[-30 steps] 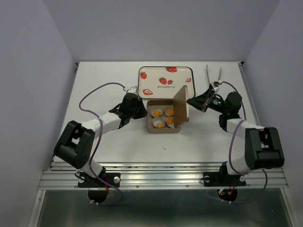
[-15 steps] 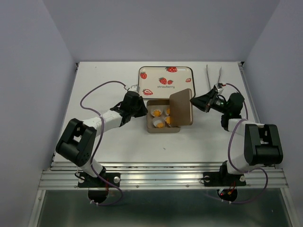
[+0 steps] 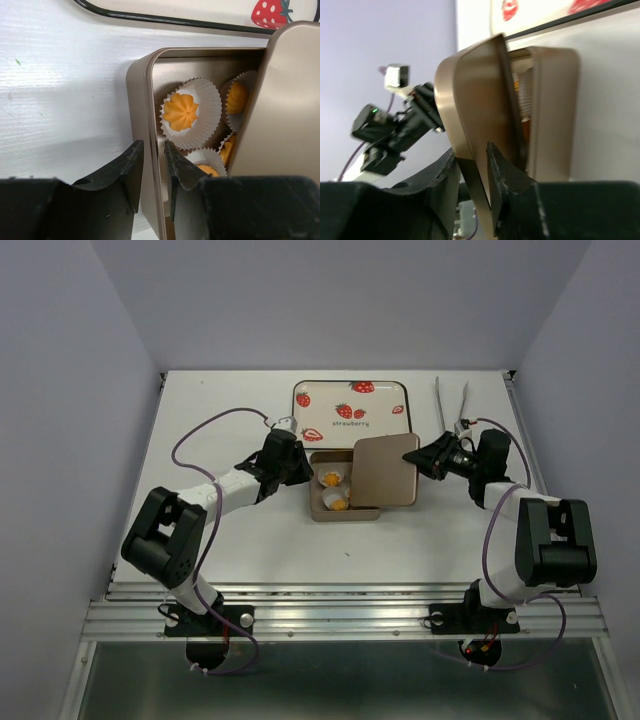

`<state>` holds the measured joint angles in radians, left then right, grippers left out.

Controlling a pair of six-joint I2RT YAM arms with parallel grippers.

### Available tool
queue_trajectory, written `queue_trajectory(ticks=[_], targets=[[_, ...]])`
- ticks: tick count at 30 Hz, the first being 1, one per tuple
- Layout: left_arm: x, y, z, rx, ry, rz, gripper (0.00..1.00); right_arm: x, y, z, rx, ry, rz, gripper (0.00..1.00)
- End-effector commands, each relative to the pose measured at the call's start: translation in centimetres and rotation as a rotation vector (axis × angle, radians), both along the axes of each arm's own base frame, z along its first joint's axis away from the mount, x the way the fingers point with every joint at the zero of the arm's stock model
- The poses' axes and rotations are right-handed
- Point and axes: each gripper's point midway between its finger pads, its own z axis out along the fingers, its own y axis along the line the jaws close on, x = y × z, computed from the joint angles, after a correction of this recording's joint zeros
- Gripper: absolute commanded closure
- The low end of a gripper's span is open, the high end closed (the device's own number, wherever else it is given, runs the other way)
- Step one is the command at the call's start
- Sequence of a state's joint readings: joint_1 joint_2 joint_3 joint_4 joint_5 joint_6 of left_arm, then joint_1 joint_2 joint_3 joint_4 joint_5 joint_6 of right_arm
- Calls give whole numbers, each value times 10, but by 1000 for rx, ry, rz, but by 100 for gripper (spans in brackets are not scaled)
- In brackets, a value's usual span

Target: Pack the cookies

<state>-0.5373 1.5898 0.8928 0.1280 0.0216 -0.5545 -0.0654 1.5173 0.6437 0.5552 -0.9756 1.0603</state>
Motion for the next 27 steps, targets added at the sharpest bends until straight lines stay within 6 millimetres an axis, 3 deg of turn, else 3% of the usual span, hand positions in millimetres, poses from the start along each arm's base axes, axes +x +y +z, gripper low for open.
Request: queue_trajectory(ticks=[1,12,27], targets=[[12,-7,20,-4,-51,-10,66,13,-18,-13,-201,-25,-79,69],[12,-8,15,3,-40,-12,66,16,-20,-35,-223,28,-76,73],[12,-8,15,6,-46,-19,66,21,-14,-62,-198,83,-42,70]])
